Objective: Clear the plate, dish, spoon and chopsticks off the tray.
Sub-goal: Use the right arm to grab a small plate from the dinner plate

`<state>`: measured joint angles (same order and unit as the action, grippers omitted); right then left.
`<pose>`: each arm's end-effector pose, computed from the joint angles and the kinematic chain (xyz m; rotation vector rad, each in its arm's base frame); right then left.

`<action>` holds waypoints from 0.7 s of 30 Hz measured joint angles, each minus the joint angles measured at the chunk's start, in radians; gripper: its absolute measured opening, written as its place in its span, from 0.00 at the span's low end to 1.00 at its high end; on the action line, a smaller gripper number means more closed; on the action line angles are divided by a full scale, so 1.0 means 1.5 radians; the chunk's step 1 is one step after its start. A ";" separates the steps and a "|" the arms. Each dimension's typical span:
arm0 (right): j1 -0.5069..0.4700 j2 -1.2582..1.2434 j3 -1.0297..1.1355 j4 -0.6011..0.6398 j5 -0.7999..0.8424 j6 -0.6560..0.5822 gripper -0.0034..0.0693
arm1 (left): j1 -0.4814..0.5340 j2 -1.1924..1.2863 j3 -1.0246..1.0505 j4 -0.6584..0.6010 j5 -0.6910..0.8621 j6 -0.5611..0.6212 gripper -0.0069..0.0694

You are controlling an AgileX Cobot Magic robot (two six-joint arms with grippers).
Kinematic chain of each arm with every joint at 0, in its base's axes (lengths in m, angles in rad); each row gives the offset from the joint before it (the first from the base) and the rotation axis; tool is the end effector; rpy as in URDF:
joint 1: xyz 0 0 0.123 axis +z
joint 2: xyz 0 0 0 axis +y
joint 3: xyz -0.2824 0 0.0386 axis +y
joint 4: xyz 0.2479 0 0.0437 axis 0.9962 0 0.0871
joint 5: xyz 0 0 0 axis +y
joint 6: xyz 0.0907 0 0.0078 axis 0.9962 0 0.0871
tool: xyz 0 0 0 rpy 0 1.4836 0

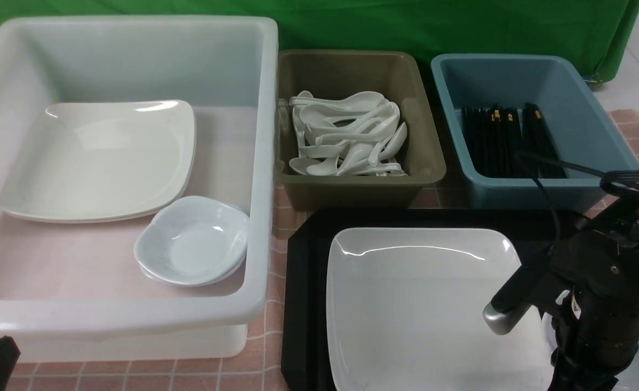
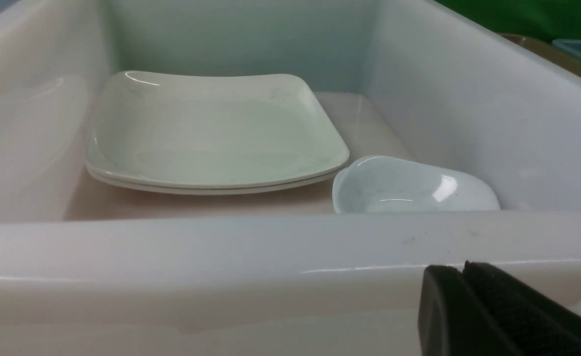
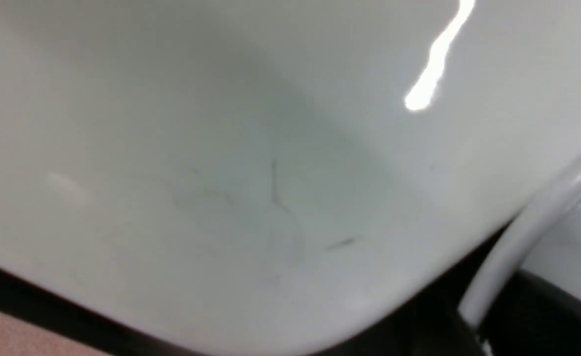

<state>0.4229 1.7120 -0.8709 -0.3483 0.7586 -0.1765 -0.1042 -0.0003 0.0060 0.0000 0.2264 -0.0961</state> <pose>0.2674 0.0968 0.1534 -1.2456 2.7653 -0.3618 0.0555 -0.0058 0.1905 0.0070 1.7179 -0.1485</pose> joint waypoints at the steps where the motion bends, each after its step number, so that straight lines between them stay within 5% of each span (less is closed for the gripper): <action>1: 0.000 -0.002 0.000 0.000 0.001 -0.001 0.37 | 0.000 0.000 0.000 0.004 0.000 0.000 0.12; 14: -0.001 -0.159 -0.106 0.023 0.111 -0.001 0.15 | 0.000 0.000 0.000 0.004 0.000 -0.001 0.12; 19: -0.001 -0.210 -0.206 0.135 0.103 -0.050 0.15 | 0.000 0.000 0.000 0.004 0.000 -0.001 0.12; 21: 0.008 -0.218 -0.284 0.286 0.088 -0.138 0.15 | 0.000 0.000 0.000 0.004 0.000 -0.001 0.12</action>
<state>0.4346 1.3845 -1.2966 0.0814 0.8908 -0.3830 -0.1042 -0.0003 0.0060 0.0053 0.2264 -0.0969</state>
